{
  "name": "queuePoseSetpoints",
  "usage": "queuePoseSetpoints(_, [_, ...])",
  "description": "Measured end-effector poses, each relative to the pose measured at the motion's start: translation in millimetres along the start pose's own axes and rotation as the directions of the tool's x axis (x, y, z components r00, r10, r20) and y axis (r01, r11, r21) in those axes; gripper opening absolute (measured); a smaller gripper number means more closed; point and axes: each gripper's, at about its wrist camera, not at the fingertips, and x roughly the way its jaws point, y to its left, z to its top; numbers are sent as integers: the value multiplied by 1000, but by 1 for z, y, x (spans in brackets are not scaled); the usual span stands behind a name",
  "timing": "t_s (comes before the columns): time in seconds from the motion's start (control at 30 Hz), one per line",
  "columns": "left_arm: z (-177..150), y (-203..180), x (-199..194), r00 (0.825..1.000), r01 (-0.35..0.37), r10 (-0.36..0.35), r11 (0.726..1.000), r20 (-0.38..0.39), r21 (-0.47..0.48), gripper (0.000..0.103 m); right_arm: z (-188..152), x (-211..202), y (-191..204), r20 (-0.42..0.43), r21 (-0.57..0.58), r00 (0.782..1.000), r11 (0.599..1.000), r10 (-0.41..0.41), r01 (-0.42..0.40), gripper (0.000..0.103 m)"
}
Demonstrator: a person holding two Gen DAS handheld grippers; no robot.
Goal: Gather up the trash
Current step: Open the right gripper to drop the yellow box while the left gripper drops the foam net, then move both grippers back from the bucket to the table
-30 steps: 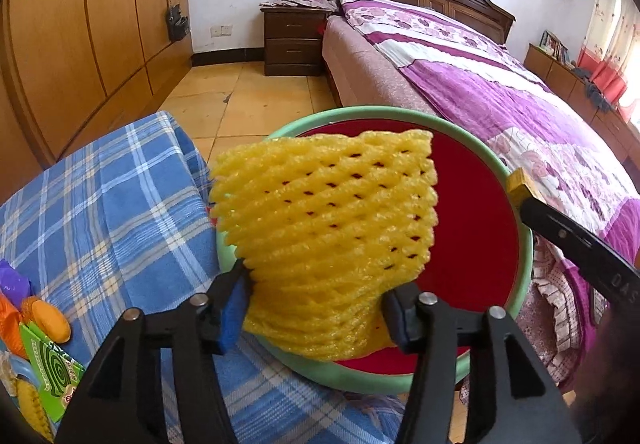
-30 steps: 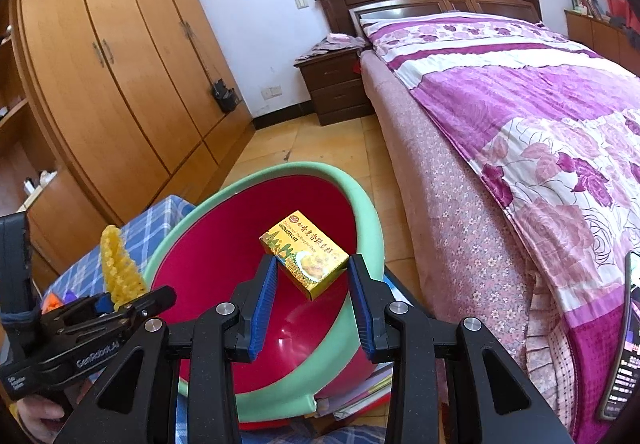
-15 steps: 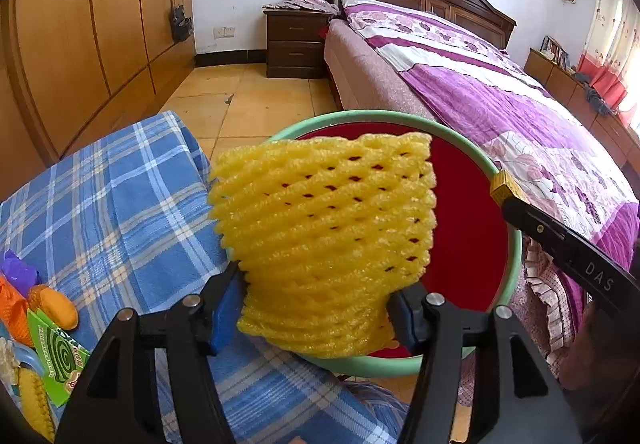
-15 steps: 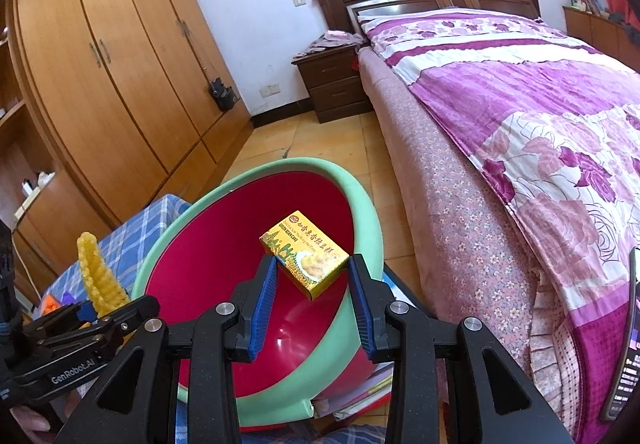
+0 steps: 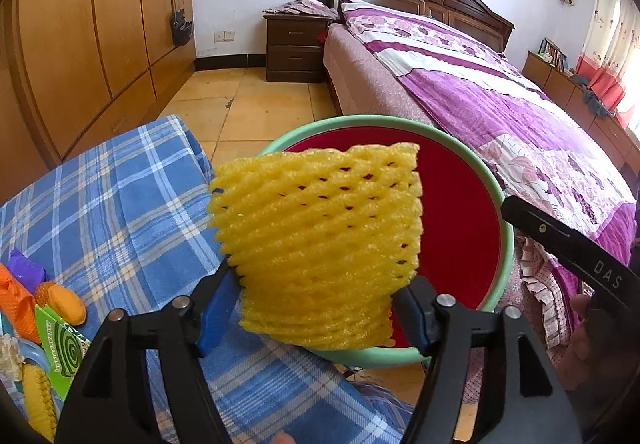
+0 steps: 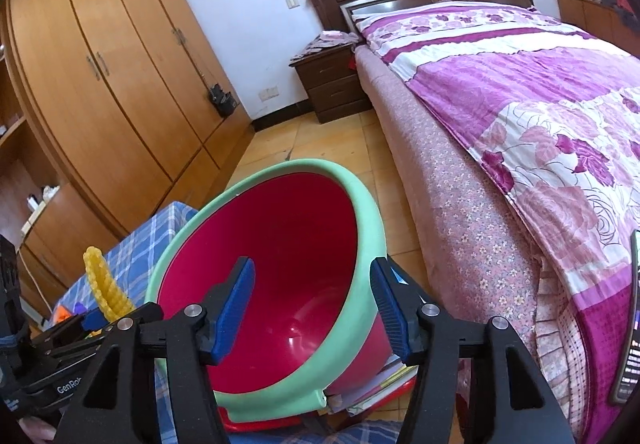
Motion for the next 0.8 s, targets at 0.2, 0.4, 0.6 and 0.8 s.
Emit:
queuePoseSetpoints(0.2, [1,-2,-4,1000,-10,9,1000,18,20,77,-1,-8,-4,15,26,1000,1000,-11,10,62])
queuePoseSetpoints(0.4, [2,1,-13,1000,-4,4,1000,31,0,78,-4,-18,-10,24,45,1000,999,-19,18,62])
queuePoseSetpoints(0.6, [-1,4,-26,999,-2,2,1000,48,-4,78,-8,-25,-9,22,55,1000,998,-19,17,62])
queuePoseSetpoints(0.8, [-9,13,-43,999,-11,13,1000,49,-25,78,-14,-34,-1,20,41,1000,999,-17,16,62])
